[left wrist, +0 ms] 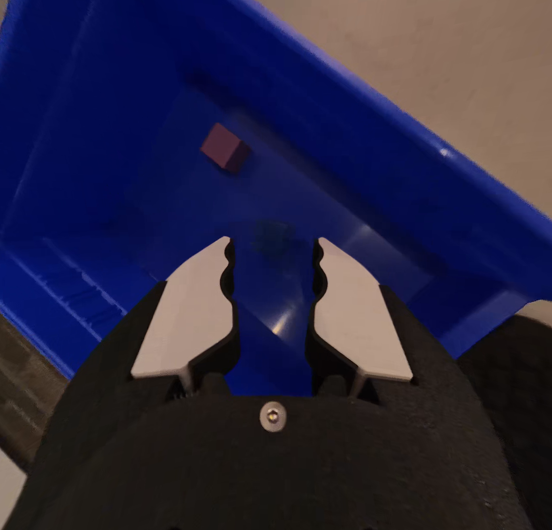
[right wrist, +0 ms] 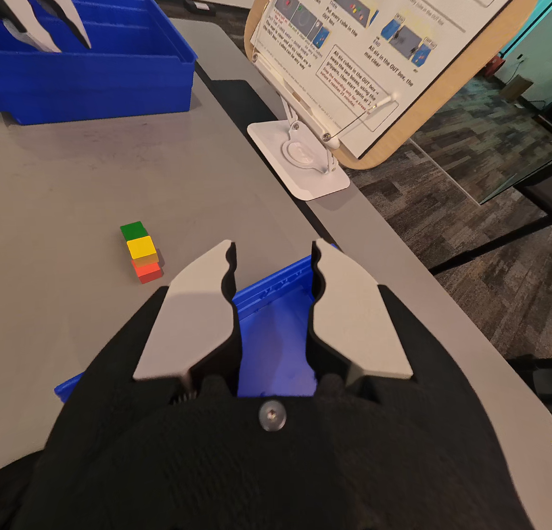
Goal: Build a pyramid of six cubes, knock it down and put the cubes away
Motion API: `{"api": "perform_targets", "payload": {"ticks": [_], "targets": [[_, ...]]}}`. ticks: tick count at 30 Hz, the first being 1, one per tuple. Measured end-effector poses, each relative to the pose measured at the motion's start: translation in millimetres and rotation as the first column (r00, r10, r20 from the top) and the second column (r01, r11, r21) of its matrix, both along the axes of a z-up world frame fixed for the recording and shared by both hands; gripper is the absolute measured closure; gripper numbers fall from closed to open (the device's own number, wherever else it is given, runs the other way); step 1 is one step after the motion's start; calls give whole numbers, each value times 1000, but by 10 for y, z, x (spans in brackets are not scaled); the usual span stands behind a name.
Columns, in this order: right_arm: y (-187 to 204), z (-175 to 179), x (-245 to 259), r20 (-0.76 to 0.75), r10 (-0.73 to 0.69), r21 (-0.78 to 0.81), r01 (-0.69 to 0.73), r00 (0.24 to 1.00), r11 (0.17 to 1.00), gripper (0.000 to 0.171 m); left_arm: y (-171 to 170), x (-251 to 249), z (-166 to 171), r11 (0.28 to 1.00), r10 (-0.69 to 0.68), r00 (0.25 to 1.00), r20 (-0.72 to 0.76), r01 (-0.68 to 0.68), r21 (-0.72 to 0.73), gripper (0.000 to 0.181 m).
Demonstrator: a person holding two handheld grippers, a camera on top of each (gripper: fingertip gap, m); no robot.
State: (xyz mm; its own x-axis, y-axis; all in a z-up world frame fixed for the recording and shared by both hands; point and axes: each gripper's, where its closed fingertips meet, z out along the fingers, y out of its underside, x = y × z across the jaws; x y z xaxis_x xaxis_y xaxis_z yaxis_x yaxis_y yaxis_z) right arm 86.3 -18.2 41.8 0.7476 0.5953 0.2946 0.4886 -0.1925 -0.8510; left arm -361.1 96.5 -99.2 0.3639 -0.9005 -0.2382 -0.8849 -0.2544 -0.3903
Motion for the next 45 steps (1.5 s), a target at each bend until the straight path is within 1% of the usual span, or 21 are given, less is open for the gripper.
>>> {"api": "perform_targets", "payload": {"ticks": [3, 7, 9, 12, 14, 17, 19, 20, 21, 23, 24, 26, 28, 29, 31, 33, 34, 36, 39, 42, 45], "targets": [[26, -64, -11, 9, -1, -21, 1, 1000, 1000, 122, 32, -40, -91, 999, -46, 999, -22, 46, -14, 130], [46, -111, -29, 18, -1, -37, 2, 1000, 999, 122, 82, -64, -197, 996, -60, 998, -30, 58, -65, 130], [58, -138, -45, 17, 2, -45, -1, 1000, 999, 122, 83, -69, -270, 994, -55, 997, -46, 50, -94, 136], [77, -206, -61, 30, 7, -68, -5, 1000, 998, 122, 93, -30, -356, 993, -60, 996, -59, 54, -104, 140], [84, -239, -50, 43, 2, -79, 1, 999, 997, 122, 110, -47, -416, 993, -52, 995, -84, 43, -107, 152], [75, -221, -45, 36, 4, -74, -1, 999, 997, 122, 105, -58, -364, 993, -42, 996, -81, 33, -114, 153], [62, -187, -36, 27, 4, -64, -2, 1000, 998, 123, 168, -115, -188, 999, -20, 994, -104, 15, -46, 153], [54, -169, -30, 23, 4, -58, -3, 1000, 998, 123, 217, -141, -29, 1000, 5, 994, -106, -4, 7, 153], [50, -147, -22, 18, 2, -51, -1, 1000, 999, 123, 253, -146, 169, 998, 31, 995, -91, -26, 54, 153], [34, -100, -19, 10, 3, -38, -2, 1000, 999, 123, 294, -54, 662, 985, 60, 998, -12, -57, 164, 153], [26, -76, -22, 7, 4, -29, -4, 1000, 1000, 123, 248, 62, 900, 979, 46, 998, 39, -53, 195, 153], [9, -30, -45, 4, 11, -16, -11, 1000, 1000, 123, -41, 464, 1237, 981, -65, 990, 125, 41, 187, 153], [-10, 10, -83, 4, 23, -4, -23, 1000, 1000, 123, -403, 963, 1393, 963, -216, 963, 160, 183, 198, 153], [-19, 24, -104, 5, 29, 1, -29, 1000, 1000, 123, -627, 1226, 1372, 945, -302, 939, 165, 272, 182, 154], [-40, 41, -148, 6, 45, 6, -45, 999, 999, 123, -1009, 1718, 1195, 897, -437, 885, 161, 415, 151, 154], [-57, 41, -172, 6, 53, 5, -53, 999, 999, 123, -1266, 2133, 890, 851, -524, 841, 135, 512, 115, 154], [-66, 36, -177, 8, 57, 2, -57, 998, 998, 123, -1342, 2302, 719, 832, -555, 824, 114, 546, 98, 154], [-85, 33, -177, 7, 61, 1, -61, 998, 998, 123, -1415, 2556, 408, 806, -593, 802, 72, 590, 56, 154], [-108, 47, -161, -7, 64, 5, -64, 998, 998, 123, -1431, 2785, 110, 795, -604, 795, 57, 606, -16, 154], [-123, 67, -134, -13, 62, 11, -62, 998, 998, 123, -1360, 2885, -50, 797, -602, 798, 26, 603, -45, 154], [-136, 90, -127, -19, 67, 16, -67, 998, 998, 123, -1369, 2955, -103, 789, -608, 793, 43, 609, -81, 154]]}}
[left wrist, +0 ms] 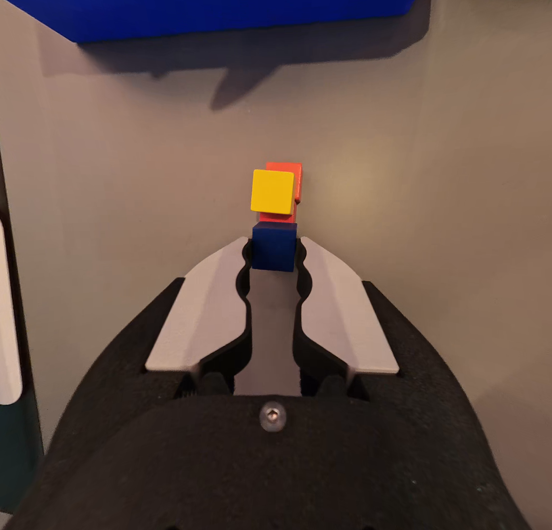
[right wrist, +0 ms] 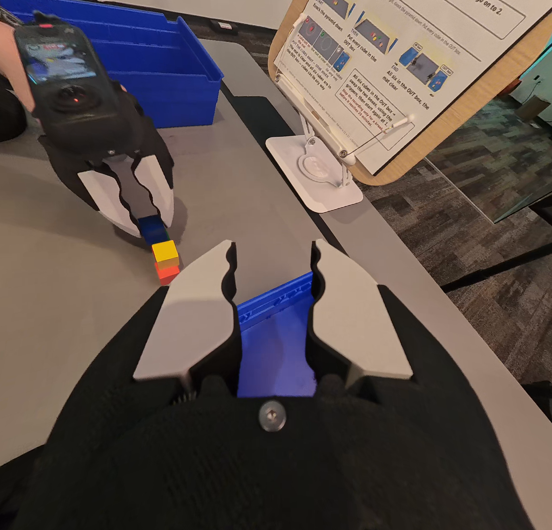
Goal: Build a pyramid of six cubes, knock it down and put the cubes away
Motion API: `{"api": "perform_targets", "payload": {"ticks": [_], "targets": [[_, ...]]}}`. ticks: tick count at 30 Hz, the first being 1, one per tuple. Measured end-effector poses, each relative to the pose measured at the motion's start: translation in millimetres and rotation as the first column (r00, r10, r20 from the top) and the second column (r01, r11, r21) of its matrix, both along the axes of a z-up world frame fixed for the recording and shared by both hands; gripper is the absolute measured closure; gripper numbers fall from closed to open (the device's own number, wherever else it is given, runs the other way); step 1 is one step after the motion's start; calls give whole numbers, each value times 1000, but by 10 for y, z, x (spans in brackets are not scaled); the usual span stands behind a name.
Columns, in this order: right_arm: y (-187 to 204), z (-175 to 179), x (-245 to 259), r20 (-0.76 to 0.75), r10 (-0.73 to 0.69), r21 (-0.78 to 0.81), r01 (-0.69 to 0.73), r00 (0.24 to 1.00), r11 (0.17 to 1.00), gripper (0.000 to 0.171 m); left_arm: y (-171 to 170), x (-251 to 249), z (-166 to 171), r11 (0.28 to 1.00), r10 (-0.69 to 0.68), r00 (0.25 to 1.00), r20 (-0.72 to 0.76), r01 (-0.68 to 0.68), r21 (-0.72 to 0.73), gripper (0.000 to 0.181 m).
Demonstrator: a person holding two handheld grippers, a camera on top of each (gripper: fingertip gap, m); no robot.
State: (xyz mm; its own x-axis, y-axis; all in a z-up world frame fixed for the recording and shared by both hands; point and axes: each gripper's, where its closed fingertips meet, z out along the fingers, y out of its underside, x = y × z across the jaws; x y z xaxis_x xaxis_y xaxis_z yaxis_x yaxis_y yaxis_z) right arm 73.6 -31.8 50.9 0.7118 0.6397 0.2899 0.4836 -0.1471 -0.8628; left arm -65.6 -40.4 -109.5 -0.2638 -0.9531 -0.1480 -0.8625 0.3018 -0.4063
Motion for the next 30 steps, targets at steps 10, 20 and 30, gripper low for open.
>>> {"api": "perform_targets", "payload": {"ticks": [10, 20, 30], "targets": [[-20, 0, 25, -2, 2, -4, -2, 1000, 1000, 123, 60, 60, -140, 1000, -12, 998, -54, 12, 0, 154], [1, -67, 12, 15, 3, -30, -3, 1000, 1000, 123, 41, 50, -142, 1000, -22, 998, -57, 21, -16, 154], [24, -149, 5, 37, 2, -58, 0, 999, 998, 123, 48, 63, -149, 1000, -16, 998, -64, 15, -11, 140]]}}
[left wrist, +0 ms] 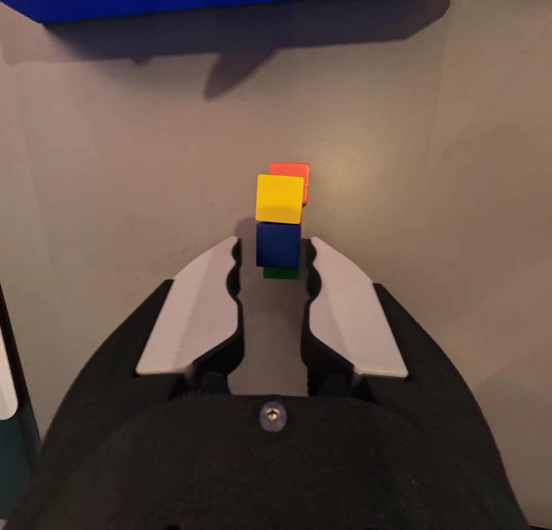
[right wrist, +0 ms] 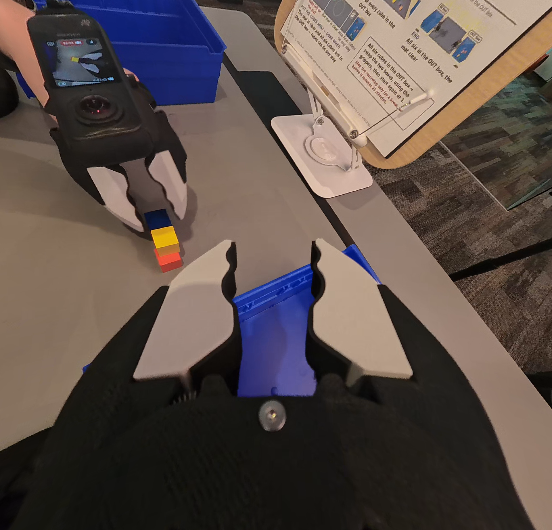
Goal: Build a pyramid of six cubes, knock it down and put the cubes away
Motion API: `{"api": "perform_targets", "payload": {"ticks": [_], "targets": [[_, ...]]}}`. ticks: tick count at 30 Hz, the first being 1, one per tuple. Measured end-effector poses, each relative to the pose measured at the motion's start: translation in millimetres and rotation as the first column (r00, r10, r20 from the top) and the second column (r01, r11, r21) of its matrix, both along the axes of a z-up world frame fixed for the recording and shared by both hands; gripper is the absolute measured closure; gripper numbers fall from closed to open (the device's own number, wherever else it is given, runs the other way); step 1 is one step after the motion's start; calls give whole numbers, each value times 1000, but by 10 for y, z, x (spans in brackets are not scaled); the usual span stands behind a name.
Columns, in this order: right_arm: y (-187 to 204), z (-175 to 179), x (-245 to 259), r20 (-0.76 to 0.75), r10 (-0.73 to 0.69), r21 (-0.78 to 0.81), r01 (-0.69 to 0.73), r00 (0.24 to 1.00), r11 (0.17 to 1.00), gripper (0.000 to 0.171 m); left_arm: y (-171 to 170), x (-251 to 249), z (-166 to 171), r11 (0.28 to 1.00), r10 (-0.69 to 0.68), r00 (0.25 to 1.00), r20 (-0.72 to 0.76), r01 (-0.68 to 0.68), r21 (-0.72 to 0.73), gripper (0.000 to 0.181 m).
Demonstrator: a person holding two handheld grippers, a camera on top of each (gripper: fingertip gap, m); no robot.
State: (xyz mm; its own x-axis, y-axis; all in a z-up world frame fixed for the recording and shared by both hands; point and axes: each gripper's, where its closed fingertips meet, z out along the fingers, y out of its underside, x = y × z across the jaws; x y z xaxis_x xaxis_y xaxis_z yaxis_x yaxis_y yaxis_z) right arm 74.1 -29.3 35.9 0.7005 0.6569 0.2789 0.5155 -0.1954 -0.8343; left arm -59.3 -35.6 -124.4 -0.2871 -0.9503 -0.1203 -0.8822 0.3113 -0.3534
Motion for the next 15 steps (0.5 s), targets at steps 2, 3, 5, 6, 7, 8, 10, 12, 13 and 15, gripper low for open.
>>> {"api": "perform_targets", "payload": {"ticks": [2, 3, 5, 6, 7, 8, 10, 12, 13, 15], "targets": [[6, -11, 3, 2, -1, -5, 1, 1000, 1000, 123, -16, -29, 23, 1000, 1, 1000, -9, -1, -14, 129], [9, -14, 2, 2, -1, -5, 1, 1000, 1000, 123, -43, -25, 62, 1000, -6, 1000, 9, 6, -26, 129], [13, -22, -2, 4, 1, -8, -1, 1000, 1000, 122, -104, -30, 179, 999, -7, 999, 46, 9, -54, 124], [12, -30, -3, 6, 2, -11, -2, 1000, 1000, 123, -102, -48, 272, 999, -2, 998, 67, 4, -39, 121], [12, -38, 1, 9, 2, -12, -2, 1000, 1000, 122, -77, -64, 408, 1000, 7, 994, 108, -6, -8, 122], [13, -44, 9, 10, 0, -13, 0, 1000, 1000, 123, -66, -88, 586, 1000, 14, 985, 170, -16, 12, 126], [16, -44, 28, 4, -5, -14, 5, 1000, 1000, 123, -29, -182, 1010, 997, 59, 949, 310, -69, 20, 135], [23, -39, 40, -7, -9, -13, 9, 1000, 1000, 123, 143, -353, 1508, 983, 117, 869, 480, -170, 68, 133], [26, -41, 36, -13, -9, -15, 8, 1000, 1000, 123, 269, -465, 1766, 967, 150, 799, 582, -242, 84, 131], [49, -37, 30, -10, -14, -5, 14, 1000, 1000, 123, 596, -782, 2162, 906, 211, 628, 749, -413, 91, 131]]}}
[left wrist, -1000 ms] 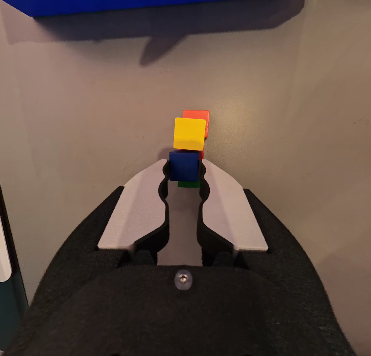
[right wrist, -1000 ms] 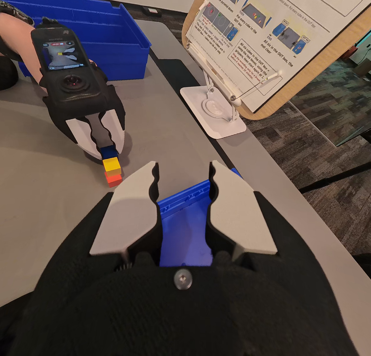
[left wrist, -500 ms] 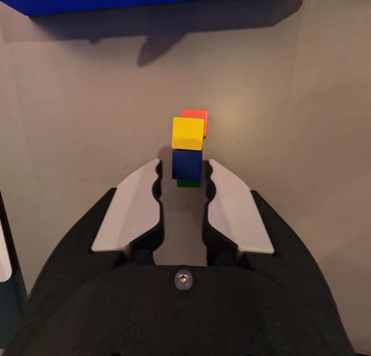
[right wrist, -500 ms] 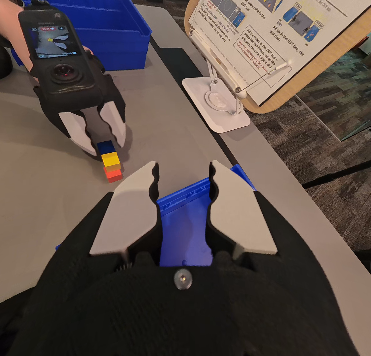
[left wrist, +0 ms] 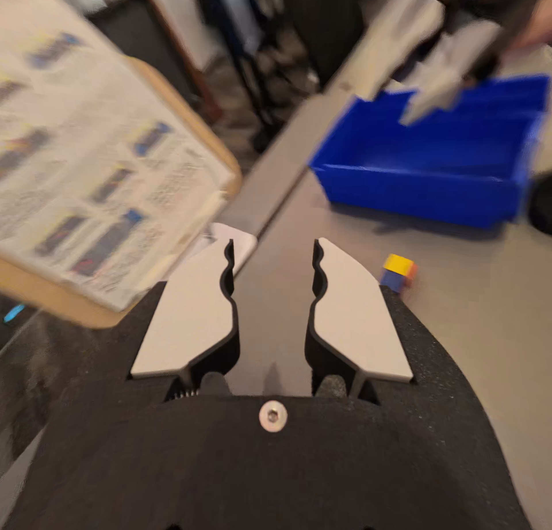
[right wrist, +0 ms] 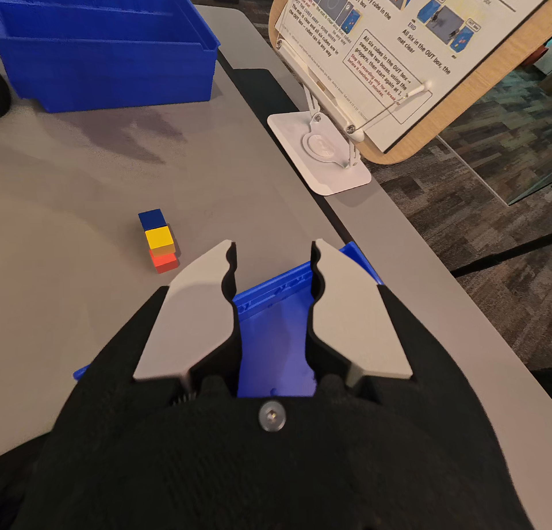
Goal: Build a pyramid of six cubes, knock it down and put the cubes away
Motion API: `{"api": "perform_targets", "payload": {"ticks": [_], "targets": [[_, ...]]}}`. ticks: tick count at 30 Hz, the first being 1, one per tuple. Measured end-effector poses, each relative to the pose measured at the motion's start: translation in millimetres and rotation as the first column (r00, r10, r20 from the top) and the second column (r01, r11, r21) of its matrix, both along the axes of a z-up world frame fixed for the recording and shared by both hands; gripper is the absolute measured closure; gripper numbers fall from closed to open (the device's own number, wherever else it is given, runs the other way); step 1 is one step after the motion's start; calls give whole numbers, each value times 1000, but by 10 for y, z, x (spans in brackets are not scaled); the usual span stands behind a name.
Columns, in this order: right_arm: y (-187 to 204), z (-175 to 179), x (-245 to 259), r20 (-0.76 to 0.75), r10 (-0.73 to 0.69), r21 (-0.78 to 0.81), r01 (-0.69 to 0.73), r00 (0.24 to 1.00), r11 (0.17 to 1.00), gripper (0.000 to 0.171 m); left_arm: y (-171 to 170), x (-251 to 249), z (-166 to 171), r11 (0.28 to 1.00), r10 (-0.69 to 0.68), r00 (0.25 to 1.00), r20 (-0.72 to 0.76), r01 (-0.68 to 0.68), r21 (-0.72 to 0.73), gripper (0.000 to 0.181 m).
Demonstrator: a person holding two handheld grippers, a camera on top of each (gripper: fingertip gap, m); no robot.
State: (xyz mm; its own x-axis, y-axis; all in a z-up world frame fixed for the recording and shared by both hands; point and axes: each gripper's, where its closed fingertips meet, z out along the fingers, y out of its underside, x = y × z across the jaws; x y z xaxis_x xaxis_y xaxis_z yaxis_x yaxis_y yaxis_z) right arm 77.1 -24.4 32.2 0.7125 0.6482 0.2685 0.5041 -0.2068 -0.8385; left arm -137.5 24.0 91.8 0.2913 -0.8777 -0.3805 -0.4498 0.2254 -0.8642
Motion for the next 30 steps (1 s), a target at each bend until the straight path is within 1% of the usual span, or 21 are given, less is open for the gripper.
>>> {"api": "perform_targets", "payload": {"ticks": [1, 3, 4, 5, 7, 9, 10, 11, 12, 13, 14, 17, 19, 20, 22, 23, 25, 26, 27, 30], "targets": [[16, 7, -6, 1, -5, 7, 5, 1000, 1000, 123, 156, -189, 107, 997, 70, 995, 68, -71, 25, 131], [19, -9, -56, -8, 11, -4, -11, 1000, 1000, 123, 509, -617, 177, 969, 238, 963, 126, -244, 40, 133], [22, -26, -78, -7, 17, -10, -17, 1000, 1000, 123, 666, -824, 143, 949, 310, 942, 127, -315, 20, 132], [33, -44, -92, -1, 19, -15, -19, 1000, 1000, 123, 786, -993, 69, 936, 351, 929, 116, -352, -13, 128], [52, -84, -119, 5, 21, -28, -21, 1000, 999, 123, 1004, -1292, -140, 913, 408, 910, 73, -405, -49, 127], [48, -110, -184, -8, 47, -46, -47, 999, 998, 123, 1120, -1461, -440, 923, 375, 927, 9, -372, -98, 124], [31, -112, -240, -22, 74, -53, -75, 997, 996, 123, 1155, -1521, -627, 926, 349, 936, -41, -351, -141, 126], [17, -101, -293, -35, 98, -52, -100, 995, 994, 123, 1188, -1574, -810, 924, 326, 941, -93, -338, -177, 123], [9, -84, -337, -48, 117, -47, -119, 992, 992, 123, 1207, -1616, -987, 927, 295, 943, -153, -321, -194, 123], [1, -70, -375, -64, 134, -44, -137, 989, 990, 123, 1221, -1660, -1150, 931, 266, 940, -215, -308, -194, 127], [-10, -61, -407, -80, 149, -45, -153, 986, 987, 123, 1243, -1700, -1293, 936, 247, 930, -272, -301, -181, 127], [-37, -80, -439, -102, 174, -57, -180, 980, 982, 123, 1185, -1703, -1639, 956, 126, 911, -393, -217, -196, 131], [-41, -101, -420, -105, 173, -68, -181, 979, 981, 123, 1189, -1723, -1818, 966, 78, 880, -468, -183, -184, 133], [-51, -105, -419, -113, 179, -72, -188, 977, 980, 123, 1210, -1749, -1904, 970, 66, 857, -512, -175, -169, 137], [-94, -83, -448, -147, 214, -72, -226, 966, 971, 123, 1282, -1788, -2039, 974, 69, 815, -576, -180, -139, 139], [-110, -62, -457, -163, 226, -66, -239, 960, 969, 123, 1272, -1799, -2114, 971, 41, 797, -603, -173, -163, 142], [-129, -27, -456, -185, 237, -58, -252, 954, 966, 123, 1299, -1837, -2230, 965, 14, 761, -649, -181, -190, 139], [-139, -17, -451, -192, 241, -57, -256, 951, 965, 123, 1334, -1845, -2256, 965, 17, 752, -659, -185, -185, 136], [-145, -15, -443, -193, 243, -57, -259, 950, 964, 123, 1375, -1833, -2248, 967, 24, 757, -653, -183, -176, 137], [-144, -49, -413, -191, 241, -72, -259, 952, 963, 123, 1415, -1793, -2241, 958, 6, 777, -630, -186, -220, 139]]}}
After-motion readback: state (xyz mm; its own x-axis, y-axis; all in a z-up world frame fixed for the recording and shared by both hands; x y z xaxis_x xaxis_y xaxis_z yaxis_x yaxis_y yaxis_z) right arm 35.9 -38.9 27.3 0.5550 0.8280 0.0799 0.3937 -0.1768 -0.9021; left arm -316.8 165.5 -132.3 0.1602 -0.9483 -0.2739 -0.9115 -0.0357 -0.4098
